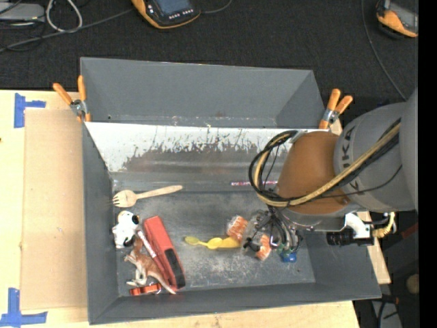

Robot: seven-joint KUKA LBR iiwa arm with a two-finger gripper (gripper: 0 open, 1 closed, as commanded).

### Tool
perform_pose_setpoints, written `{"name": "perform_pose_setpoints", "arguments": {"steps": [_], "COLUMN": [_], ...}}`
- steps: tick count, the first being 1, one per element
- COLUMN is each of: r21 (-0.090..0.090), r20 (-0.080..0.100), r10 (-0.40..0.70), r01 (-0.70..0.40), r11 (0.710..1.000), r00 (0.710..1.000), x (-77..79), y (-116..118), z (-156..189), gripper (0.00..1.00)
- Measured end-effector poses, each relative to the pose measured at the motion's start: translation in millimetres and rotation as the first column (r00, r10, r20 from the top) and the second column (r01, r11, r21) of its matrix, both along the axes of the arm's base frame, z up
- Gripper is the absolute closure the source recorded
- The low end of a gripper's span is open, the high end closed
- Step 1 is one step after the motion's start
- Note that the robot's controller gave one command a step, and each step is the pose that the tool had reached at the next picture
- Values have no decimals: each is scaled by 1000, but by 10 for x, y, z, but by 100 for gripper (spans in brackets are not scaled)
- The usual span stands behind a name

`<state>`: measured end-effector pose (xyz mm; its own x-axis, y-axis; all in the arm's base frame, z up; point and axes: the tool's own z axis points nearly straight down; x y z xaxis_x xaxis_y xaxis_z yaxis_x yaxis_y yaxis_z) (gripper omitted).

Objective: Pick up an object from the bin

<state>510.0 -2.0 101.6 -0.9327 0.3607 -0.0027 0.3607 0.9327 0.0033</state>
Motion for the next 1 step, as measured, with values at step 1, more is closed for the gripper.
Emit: {"name": "perform_pose_setpoints", "arguments": {"steps": [1], "r21": [-1], "r20": [2], "r10": [41], "r01": [-41], "r11": [999], "r00": [999], "x": [45], "y": [-25], "z": [49], "gripper": [100]}}
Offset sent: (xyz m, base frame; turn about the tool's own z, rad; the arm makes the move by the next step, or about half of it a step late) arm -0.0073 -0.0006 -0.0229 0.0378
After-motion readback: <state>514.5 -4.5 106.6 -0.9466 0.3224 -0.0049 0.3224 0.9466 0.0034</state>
